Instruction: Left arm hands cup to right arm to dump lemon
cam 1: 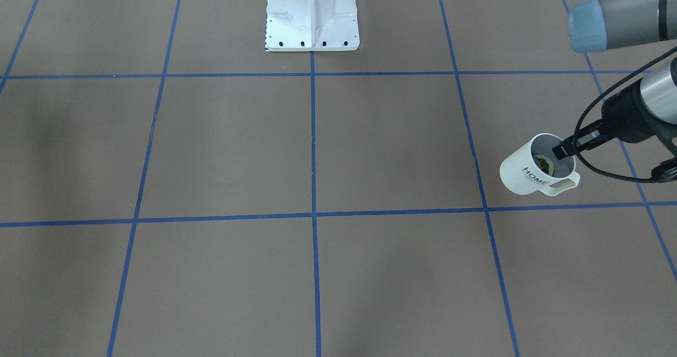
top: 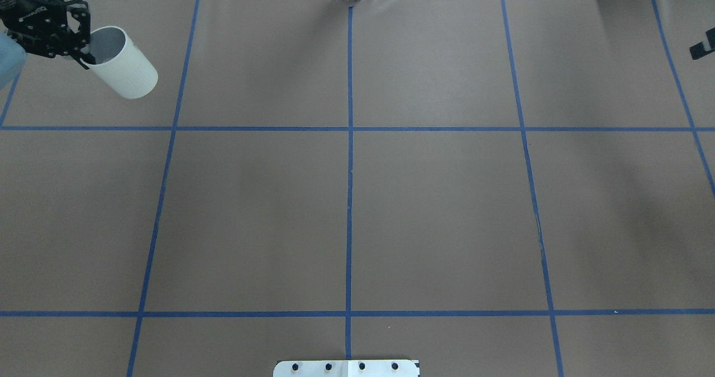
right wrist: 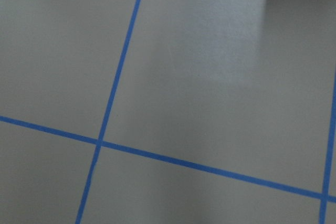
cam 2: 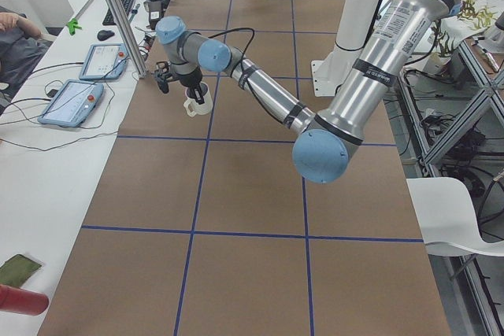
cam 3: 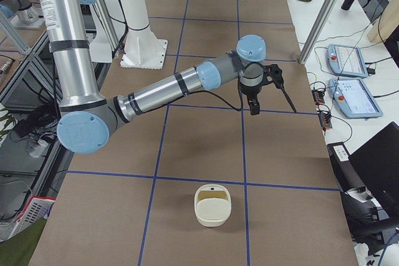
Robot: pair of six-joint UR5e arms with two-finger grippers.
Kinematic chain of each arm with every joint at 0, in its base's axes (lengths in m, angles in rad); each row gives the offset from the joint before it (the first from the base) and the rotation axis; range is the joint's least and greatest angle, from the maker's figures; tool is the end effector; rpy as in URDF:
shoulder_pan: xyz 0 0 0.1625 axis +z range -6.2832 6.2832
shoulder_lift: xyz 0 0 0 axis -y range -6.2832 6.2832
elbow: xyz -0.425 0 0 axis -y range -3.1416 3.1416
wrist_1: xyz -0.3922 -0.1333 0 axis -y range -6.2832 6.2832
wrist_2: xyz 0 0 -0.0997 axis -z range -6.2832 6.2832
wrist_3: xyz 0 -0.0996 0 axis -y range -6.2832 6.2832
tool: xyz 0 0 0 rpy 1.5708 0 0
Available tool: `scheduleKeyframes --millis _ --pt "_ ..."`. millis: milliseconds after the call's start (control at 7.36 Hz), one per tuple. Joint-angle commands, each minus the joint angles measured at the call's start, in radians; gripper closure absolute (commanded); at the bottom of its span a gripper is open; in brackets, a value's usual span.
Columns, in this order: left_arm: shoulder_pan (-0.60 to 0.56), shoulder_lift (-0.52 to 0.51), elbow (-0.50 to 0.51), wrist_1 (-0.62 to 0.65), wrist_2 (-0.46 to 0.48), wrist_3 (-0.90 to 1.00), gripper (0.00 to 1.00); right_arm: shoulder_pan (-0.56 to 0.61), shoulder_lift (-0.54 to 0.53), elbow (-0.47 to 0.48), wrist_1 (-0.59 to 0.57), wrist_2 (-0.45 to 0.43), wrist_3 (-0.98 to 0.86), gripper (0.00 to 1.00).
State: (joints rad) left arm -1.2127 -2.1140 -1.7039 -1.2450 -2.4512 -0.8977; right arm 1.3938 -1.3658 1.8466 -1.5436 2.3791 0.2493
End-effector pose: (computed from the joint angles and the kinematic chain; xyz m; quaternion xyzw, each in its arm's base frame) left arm 0.1717 -0.6201 0.3062 -0.1188 0.4322 -0.1658 0.8784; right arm -0.0374 -0.5569 0.4088 0.1453 -0.4209 -0.0666 0.8929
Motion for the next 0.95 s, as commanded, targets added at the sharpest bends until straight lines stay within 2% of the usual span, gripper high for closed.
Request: scheduleKeyframes --millis 0,272,408,544,816 --pt "0.022 -0.177 0.111 0.078 0.038 -0.016 1.00 -0.108 0.050 -0.003 0.168 -0.040 0.069 0.01" --pt "0.085 -0.329 0.244 0.075 0.038 -0.125 1.00 -0.261 0.088 -0.004 0.401 -0.171 0.227 0.02" --pt "0.111 -0.375 0.283 0.068 0.041 -0.180 1.00 -0.344 0.097 -0.006 0.534 -0.281 0.289 0.02" --pt "0.137 -0.406 0.306 0.067 0.043 -0.222 1.00 -0.439 0.099 -0.006 0.631 -0.378 0.291 0.02" --pt "0.179 -0.414 0.346 -0.034 0.043 -0.304 1.00 -0.577 0.106 -0.006 0.785 -0.470 0.291 0.02"
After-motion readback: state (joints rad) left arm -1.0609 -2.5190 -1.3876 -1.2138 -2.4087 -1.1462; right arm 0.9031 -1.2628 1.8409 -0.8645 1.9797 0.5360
